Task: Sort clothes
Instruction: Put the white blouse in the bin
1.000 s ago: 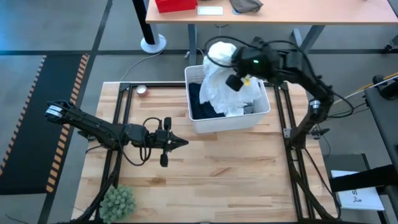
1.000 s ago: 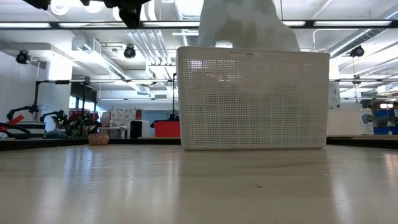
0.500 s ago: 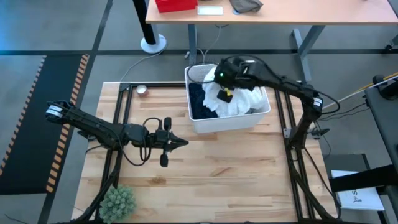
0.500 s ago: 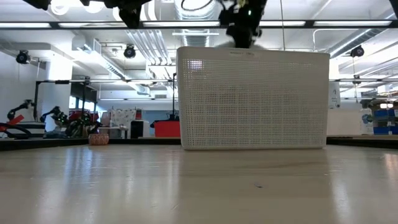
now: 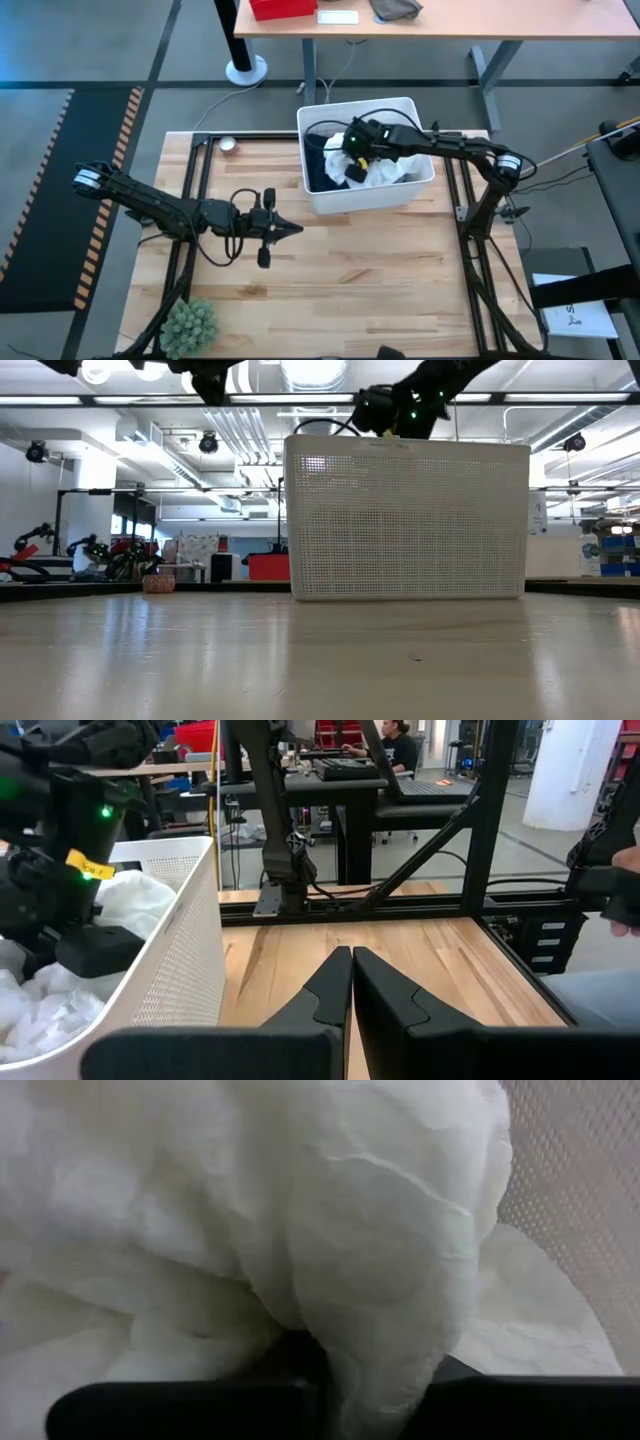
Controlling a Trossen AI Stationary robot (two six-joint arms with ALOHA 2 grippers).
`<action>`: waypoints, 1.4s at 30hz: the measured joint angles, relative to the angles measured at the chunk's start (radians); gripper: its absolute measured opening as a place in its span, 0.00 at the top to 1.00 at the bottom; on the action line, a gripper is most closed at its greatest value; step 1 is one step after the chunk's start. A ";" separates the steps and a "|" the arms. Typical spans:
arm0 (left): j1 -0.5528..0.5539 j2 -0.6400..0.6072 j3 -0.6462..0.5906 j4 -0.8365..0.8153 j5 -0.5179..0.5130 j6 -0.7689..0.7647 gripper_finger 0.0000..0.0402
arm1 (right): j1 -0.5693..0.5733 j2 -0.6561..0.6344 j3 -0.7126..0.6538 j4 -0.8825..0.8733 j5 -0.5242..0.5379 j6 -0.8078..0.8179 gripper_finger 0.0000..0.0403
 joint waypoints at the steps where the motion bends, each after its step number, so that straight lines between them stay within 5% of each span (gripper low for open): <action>1: 0.001 0.000 0.000 0.000 0.000 0.000 1.00 | -0.005 0.001 -0.009 0.008 -0.002 0.000 0.95; 28: 0.001 0.000 0.000 -0.005 -0.002 -0.007 1.00 | -0.057 0.143 -0.029 0.121 -0.141 0.092 0.95; 42: 0.001 0.000 0.000 -0.004 -0.001 -0.008 1.00 | -0.054 0.072 0.200 -0.090 -0.161 0.143 0.44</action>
